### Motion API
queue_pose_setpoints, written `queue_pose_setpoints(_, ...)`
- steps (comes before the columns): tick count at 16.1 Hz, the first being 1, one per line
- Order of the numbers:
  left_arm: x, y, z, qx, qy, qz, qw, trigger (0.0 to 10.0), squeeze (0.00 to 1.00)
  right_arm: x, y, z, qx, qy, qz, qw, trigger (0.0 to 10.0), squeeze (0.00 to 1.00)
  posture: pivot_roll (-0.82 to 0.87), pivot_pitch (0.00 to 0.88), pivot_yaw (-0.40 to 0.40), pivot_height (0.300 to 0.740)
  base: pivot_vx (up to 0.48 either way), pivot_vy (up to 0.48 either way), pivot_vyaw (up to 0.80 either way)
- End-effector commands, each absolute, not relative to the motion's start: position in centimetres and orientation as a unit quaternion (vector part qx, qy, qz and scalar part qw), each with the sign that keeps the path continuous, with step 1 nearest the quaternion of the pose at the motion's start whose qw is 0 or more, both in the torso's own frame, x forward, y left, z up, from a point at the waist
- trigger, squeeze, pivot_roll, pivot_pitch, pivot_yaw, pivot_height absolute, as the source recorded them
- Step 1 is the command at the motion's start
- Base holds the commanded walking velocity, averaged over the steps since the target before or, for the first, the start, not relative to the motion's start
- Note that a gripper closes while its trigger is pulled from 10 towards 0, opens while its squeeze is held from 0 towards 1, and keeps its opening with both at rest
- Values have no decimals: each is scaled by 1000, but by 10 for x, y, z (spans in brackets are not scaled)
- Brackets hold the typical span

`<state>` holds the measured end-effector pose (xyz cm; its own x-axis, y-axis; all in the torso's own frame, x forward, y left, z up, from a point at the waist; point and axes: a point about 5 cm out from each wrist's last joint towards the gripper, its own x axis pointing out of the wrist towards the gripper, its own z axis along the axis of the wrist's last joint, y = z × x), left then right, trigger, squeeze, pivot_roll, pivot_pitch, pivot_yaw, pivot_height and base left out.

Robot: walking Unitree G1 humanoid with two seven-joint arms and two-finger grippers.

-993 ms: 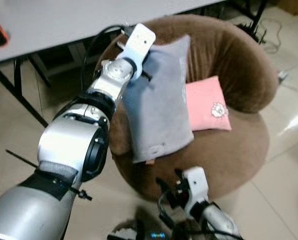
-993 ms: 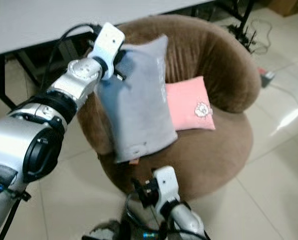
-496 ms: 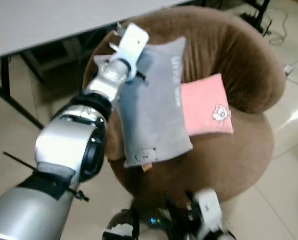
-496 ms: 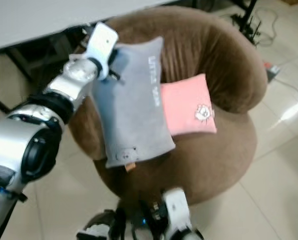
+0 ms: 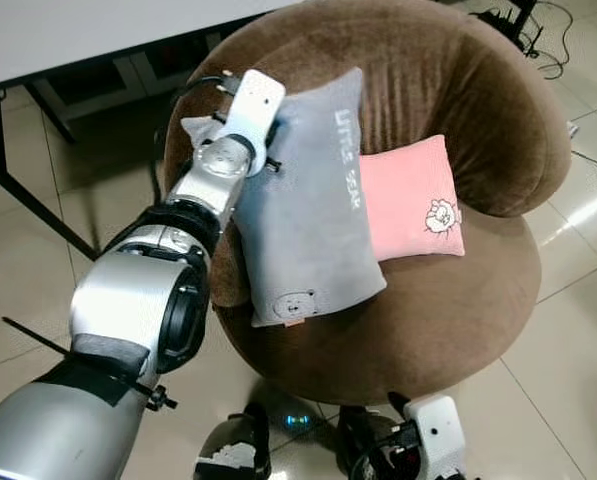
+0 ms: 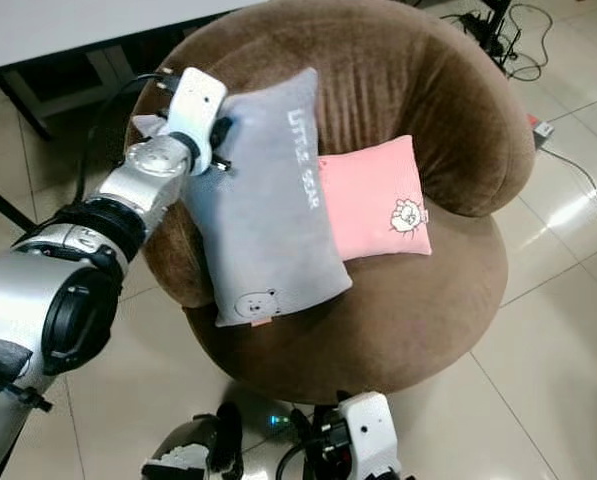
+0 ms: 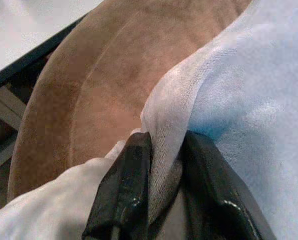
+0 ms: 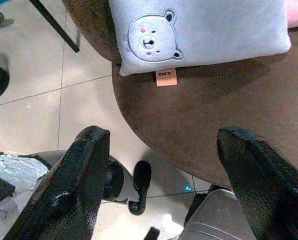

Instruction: Move the pillow to the sofa from floor

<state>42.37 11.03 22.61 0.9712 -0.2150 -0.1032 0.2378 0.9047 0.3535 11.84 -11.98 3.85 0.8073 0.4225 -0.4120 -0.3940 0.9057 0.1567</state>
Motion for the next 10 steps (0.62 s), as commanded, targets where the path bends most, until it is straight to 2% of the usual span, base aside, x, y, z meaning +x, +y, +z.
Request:
queue_pose_setpoints(1,422,118,212,177,58,-107,977,10000,1000,111,-121,37,36,241,211,947,10000,0,-273,314,13,740,0,0,0)
queue_pose_setpoints(6,422,134,213,152,64,-75,983,10000,1000,106,-119,40,39,249,209,945,10000,0,-275,346,7,740,0,0,0)
queue_pose_setpoints(10,428,136,241,129,24,-59,990,10000,1000,104,-117,41,44,255,206,944,10000,0,-269,363,-2,740,0,0,0)
